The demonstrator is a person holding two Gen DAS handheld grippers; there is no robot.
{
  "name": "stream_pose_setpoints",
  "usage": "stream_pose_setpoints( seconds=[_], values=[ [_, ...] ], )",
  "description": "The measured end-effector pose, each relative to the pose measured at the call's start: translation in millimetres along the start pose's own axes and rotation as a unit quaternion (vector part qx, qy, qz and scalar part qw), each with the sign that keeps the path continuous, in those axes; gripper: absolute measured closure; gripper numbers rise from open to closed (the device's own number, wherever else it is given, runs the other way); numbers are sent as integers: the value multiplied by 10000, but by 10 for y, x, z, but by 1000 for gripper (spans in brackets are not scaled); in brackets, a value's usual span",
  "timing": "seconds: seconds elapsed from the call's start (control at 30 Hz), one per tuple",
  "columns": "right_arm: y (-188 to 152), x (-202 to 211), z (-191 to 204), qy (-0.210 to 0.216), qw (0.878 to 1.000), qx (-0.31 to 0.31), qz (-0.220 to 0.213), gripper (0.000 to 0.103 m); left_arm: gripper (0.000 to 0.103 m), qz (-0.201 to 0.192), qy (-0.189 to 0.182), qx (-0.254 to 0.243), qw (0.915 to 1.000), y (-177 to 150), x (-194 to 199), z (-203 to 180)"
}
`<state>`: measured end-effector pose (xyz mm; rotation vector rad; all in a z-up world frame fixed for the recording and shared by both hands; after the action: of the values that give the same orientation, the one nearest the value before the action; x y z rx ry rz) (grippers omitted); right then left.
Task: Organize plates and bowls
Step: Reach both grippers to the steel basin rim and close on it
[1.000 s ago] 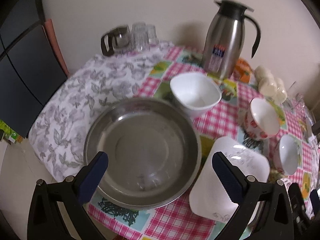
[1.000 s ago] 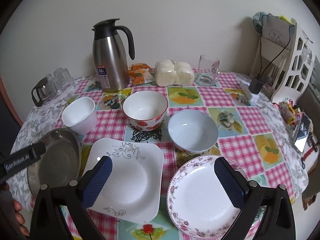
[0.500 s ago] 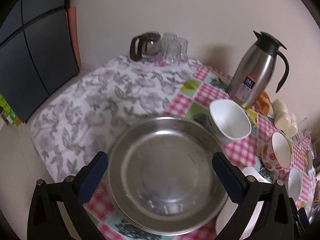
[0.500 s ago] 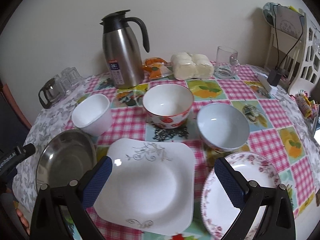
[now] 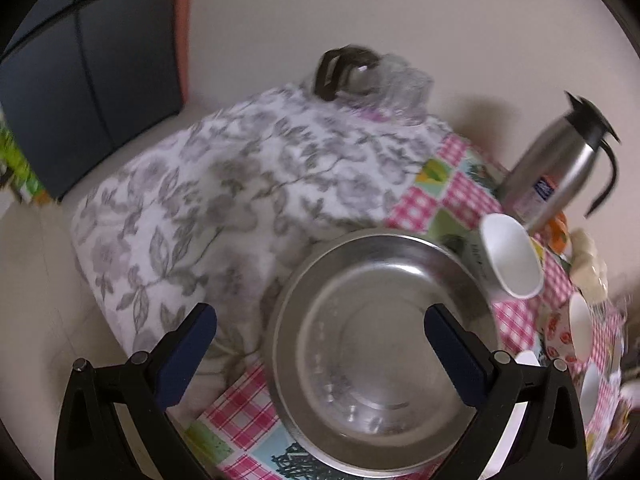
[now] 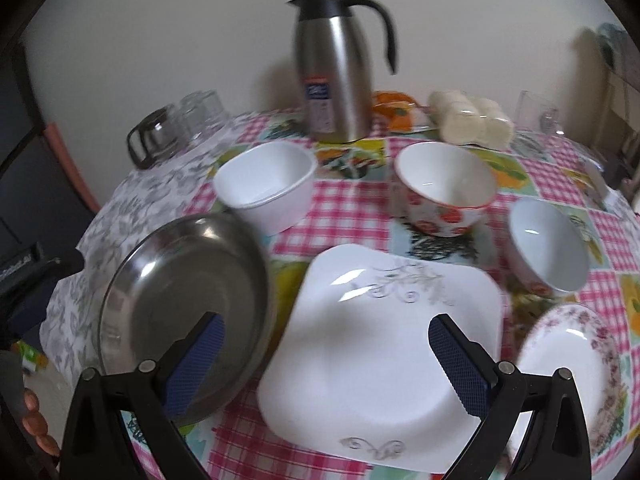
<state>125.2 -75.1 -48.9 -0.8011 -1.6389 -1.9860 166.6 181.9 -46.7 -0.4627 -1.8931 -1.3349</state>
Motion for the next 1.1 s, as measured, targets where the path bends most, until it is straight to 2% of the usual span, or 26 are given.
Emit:
stream_pose_setpoints(
  seconds=[0.07, 0.17, 0.3, 0.37, 0.4, 0.47, 0.6, 0.67, 0.7, 0.77, 0.83, 0.9, 1.1],
  values=[
    [-27, -57, 36, 70, 10000, 21, 57, 0, 0, 121, 41, 178, 9998, -34, -75, 74],
    [-63, -156, 93, 94, 9998, 78, 134, 0, 0, 321, 187, 76, 9993, -95, -223, 97],
    [-84, -234, 159, 228, 9996, 103, 138, 0, 1, 688, 184, 112, 9974, -215, -435, 102],
    [-85, -254, 189, 316, 9994, 74, 100, 1, 8, 835, 146, 113, 9963, -284, -512, 84],
    [-89, -276, 202, 334, 9994, 55, 80, 3, 15, 874, 141, 100, 9960, -306, -534, 73],
    [-100, -317, 223, 410, 9991, 17, 107, 16, 24, 956, 141, 79, 9953, -351, -590, 58],
    [-126, -385, 253, 550, 9983, -21, 179, 25, 41, 1078, 125, 136, 9940, -410, -677, 71],
    [-129, -413, 273, 616, 9979, -14, 200, 35, 46, 1050, 173, 148, 9942, -405, -692, 91],
    [-131, -423, 276, 647, 9977, -24, 212, 37, 51, 1018, 204, 149, 9945, -399, -697, 106],
    [-136, -433, 283, 729, 9971, -32, 194, 52, 59, 977, 289, 216, 9946, -396, -704, 146],
    [-145, -448, 298, 726, 9971, -5, 210, 59, 70, 991, 357, 259, 9941, -388, -714, 198],
    [-154, -463, 309, 760, 9968, 0, 236, 65, 77, 1050, 462, 254, 9931, -400, -734, 247],
    [-207, -506, 389, 820, 9960, 118, 326, 75, 77, 1019, 606, 436, 9920, -388, -723, 365]
  ],
)
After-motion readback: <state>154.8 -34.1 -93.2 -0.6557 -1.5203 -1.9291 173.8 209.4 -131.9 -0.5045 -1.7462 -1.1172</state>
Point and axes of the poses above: each gripper's, at about its wrist camera, not at the fingertips, and x roughly against the way its jaws point, z to its left, y to its top, the point moved 3 cm from there along -x, roughly the way its jaws point, and after that the axes turned 10 degrees about -z, right-handed, at the moved point
